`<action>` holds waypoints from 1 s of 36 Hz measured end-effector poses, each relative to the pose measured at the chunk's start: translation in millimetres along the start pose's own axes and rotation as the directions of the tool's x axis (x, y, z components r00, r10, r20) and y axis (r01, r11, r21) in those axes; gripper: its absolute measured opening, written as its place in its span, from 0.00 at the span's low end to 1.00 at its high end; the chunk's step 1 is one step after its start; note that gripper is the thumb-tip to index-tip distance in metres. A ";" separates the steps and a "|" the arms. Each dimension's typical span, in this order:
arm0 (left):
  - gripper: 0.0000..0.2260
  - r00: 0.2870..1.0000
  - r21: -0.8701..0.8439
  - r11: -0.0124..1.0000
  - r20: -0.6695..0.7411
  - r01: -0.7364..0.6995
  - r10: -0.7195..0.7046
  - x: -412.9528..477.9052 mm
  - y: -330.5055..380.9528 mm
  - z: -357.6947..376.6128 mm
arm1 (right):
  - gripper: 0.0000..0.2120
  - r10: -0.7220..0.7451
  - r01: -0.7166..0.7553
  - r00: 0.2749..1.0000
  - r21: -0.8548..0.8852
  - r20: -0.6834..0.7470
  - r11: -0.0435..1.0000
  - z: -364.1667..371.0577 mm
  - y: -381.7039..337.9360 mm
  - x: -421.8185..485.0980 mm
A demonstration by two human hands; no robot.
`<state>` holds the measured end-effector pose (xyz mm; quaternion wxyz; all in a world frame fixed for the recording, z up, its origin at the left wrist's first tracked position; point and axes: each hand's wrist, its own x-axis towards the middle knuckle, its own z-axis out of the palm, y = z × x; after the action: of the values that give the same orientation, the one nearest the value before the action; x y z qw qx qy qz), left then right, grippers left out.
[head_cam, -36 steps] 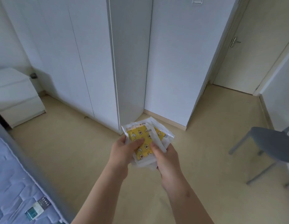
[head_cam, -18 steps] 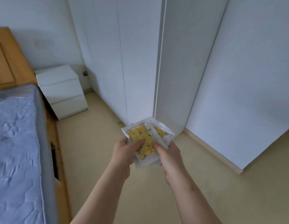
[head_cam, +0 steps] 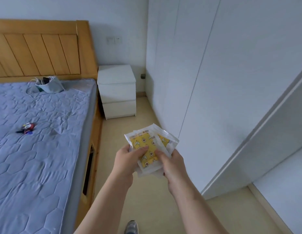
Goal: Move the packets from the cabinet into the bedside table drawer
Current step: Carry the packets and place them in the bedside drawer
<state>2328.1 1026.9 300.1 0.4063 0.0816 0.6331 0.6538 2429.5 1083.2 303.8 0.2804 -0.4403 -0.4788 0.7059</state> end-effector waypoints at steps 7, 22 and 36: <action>0.06 0.999 0.006 0.999 -0.004 -0.037 0.037 115.2 68.5 8.1 | 0.07 -0.002 0.001 1.000 0.036 0.019 0.999 54.6 -52.0 112.8; 0.07 0.999 0.105 0.994 -0.043 -0.006 0.010 335.5 121.3 73.6 | 0.09 0.027 -0.029 0.999 0.095 0.020 0.995 77.8 -102.2 346.1; 0.03 0.980 0.137 0.986 -0.159 -0.098 0.120 539.2 213.0 123.6 | 0.12 0.045 -0.053 0.973 0.031 0.227 0.998 130.6 -183.9 581.7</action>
<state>1959.8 1491.3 293.6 0.3093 0.0875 0.7002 0.6375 2043.9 1573.4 288.3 0.2145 -0.3634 -0.4836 0.7668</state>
